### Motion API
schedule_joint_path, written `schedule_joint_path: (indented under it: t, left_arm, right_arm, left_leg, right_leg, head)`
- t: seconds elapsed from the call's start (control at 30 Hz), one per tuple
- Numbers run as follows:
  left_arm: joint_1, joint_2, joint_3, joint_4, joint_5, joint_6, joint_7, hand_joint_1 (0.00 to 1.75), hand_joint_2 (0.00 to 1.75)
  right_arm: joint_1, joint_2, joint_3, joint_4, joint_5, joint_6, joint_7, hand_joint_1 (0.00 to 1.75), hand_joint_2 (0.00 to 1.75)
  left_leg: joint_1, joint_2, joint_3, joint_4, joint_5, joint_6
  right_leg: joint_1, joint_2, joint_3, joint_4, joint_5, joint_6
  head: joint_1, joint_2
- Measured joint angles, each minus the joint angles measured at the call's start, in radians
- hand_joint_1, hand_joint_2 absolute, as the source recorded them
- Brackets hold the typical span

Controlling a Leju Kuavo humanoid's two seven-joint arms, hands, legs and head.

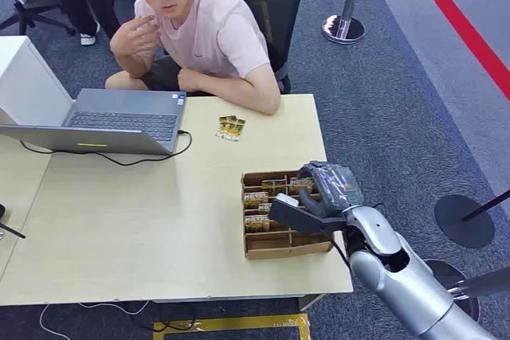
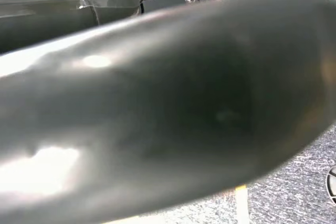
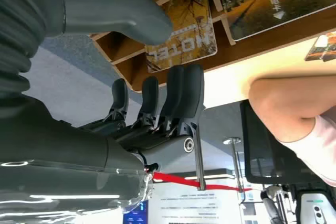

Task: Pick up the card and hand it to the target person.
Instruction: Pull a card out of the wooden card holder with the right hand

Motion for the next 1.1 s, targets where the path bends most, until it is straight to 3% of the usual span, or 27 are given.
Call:
schedule_joint_path:
  t: [1.1]
  left_arm:
    - [0.0, -0.007, 0.0, 0.0, -0.001, -0.004, 0.0, 0.0, 0.0]
  right_arm:
    - [0.008, 0.001, -0.018, -0.013, 0.0, 0.004, 0.005, 0.9, 1.75]
  left_leg:
    - [0.0, 0.0, 0.0, 0.0, 0.0, 0.0]
  right_leg:
    - [0.0, 0.0, 0.0, 0.0, 0.0, 0.0]
  head:
    - [0.0, 0.0]
